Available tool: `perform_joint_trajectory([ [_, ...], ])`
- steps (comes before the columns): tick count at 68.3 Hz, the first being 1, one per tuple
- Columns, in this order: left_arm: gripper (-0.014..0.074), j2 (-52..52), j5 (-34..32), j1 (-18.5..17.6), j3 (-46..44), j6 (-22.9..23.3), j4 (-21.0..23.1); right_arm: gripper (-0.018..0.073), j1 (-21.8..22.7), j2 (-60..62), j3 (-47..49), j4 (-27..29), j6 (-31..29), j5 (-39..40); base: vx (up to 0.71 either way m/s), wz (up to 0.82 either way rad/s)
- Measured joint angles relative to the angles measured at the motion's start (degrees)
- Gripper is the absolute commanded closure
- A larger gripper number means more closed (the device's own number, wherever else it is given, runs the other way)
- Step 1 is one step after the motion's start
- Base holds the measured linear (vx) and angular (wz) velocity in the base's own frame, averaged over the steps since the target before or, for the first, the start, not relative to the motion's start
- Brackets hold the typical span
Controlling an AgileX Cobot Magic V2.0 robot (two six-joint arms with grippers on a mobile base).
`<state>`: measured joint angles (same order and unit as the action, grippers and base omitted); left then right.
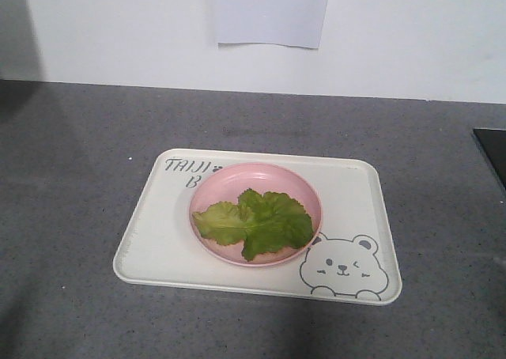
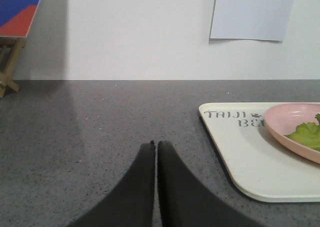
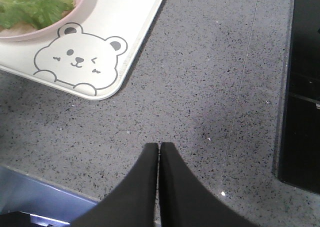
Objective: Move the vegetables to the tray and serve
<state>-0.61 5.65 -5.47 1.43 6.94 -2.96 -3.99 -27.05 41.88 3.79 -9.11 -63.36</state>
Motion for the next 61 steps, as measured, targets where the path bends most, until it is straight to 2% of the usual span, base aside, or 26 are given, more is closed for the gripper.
perform_joint_trajectory([
  [61,0.0604,0.00,0.00,0.00,0.00,0.00,0.00,0.0567,0.00,0.00,0.00,0.00,0.00,-0.02,0.00,0.00],
])
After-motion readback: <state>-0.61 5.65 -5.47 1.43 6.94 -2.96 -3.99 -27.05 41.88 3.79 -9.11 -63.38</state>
